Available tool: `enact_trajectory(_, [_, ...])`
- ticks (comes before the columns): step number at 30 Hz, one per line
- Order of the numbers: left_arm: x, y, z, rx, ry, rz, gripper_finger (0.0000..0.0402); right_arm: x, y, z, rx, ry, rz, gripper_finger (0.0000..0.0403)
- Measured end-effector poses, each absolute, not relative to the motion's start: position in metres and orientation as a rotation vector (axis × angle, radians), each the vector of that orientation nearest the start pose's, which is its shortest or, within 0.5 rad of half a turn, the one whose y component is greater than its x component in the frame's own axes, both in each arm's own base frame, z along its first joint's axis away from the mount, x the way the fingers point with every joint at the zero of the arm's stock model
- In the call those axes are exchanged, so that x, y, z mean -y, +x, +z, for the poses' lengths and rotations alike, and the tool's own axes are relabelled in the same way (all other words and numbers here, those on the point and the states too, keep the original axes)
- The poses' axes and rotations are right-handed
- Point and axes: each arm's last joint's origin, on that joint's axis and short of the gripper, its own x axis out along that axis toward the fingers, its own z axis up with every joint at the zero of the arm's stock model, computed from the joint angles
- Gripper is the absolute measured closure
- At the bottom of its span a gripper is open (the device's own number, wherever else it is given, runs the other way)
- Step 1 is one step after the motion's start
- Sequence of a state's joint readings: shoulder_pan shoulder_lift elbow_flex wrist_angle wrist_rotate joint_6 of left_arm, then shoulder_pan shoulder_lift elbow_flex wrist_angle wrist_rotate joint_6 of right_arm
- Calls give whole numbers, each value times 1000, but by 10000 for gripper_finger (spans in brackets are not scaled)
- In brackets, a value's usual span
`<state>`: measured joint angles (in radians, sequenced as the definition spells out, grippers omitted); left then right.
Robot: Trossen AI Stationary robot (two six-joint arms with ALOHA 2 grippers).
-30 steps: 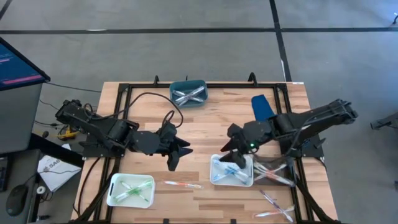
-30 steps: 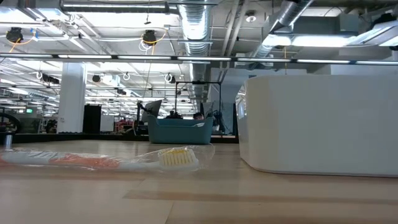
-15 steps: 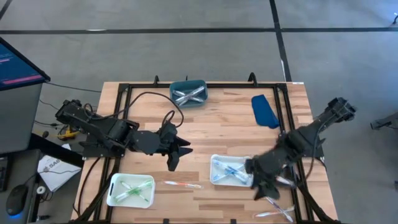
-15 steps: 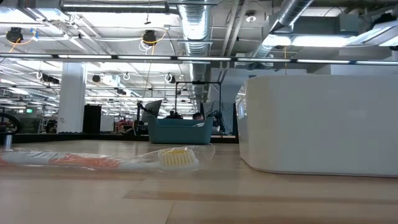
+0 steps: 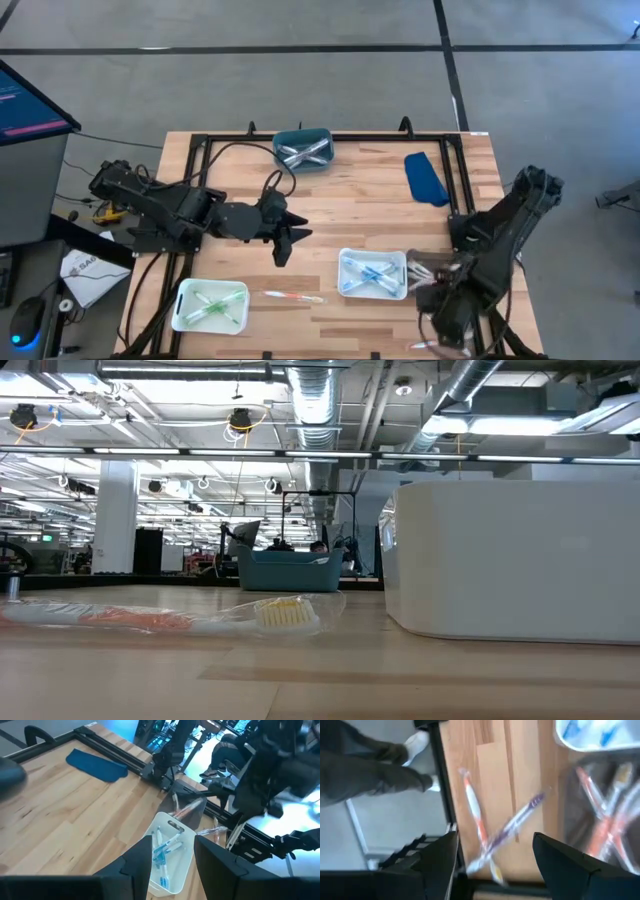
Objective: Pick & Place Toothbrushes
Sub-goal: Put the violet toothbrush into the blue bin
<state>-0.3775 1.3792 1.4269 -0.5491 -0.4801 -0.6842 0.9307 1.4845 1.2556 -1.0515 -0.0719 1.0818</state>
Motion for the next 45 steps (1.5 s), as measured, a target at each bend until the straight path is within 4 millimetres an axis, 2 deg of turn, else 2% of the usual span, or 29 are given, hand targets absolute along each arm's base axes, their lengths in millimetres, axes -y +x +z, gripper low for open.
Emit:
enact_trajectory(8, [97, 282, 386, -407, -459, 252, 262, -262, 167, 223, -1548, 280, -58, 148])
enact_trajectory(12, [100, 287, 379, -429, -448, 258, 262, -277, 171, 202, -1556, 364, -123, 148])
enact_trajectory(15, [102, 293, 373, -445, -440, 263, 262, -285, 175, 199, -1523, 451, -132, 148])
enact_trajectory(27, [104, 316, 351, -518, -500, 247, 262, -281, 166, 200, -1475, 621, -382, 148])
enact_trajectory(32, [104, 317, 352, -508, -505, 243, 262, -280, 157, 188, -1502, 719, -496, 148])
enact_trajectory(38, [104, 316, 354, -496, -509, 239, 262, -280, 140, 177, -1611, 807, -663, 148])
enact_trajectory(41, [103, 317, 354, -490, -513, 240, 262, -281, 135, 172, -1594, 885, -745, 148])
enact_trajectory(45, [100, 318, 355, -485, -515, 247, 262, -282, 132, 166, -1556, 904, -756, 148])
